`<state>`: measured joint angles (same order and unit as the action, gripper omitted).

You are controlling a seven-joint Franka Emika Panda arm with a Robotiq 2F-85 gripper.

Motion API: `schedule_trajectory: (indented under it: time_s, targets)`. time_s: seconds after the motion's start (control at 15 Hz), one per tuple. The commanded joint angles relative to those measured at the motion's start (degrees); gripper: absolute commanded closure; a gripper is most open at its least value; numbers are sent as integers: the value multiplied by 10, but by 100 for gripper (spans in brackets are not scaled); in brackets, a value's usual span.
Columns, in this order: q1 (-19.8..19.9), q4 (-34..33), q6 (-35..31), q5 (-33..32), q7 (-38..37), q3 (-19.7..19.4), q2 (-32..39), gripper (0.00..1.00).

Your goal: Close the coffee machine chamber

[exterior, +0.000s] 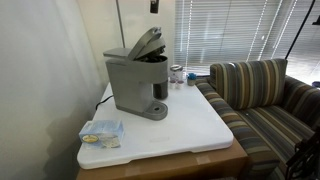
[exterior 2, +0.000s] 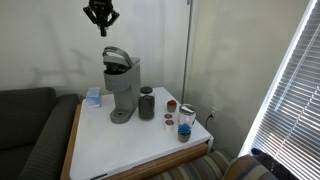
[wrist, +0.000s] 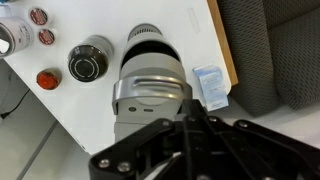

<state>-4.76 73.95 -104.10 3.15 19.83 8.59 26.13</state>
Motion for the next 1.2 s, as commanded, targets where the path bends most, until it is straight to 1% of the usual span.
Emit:
schedule_trajectory:
  time_s: [0.0, 0.27, 0.33, 0.67, 1.13]
  targets:
    - [-12, -48, 43, -13, -31, -8, 37, 100]
    - [-8, -75, 67, -8, -38, -8, 63, 100]
    - [-9, -42, 41, -4, -34, -4, 42, 99]
    - [-9, -58, 49, -4, -34, -6, 55, 100]
    - [4, -56, -28, 1, -60, -15, 61, 100]
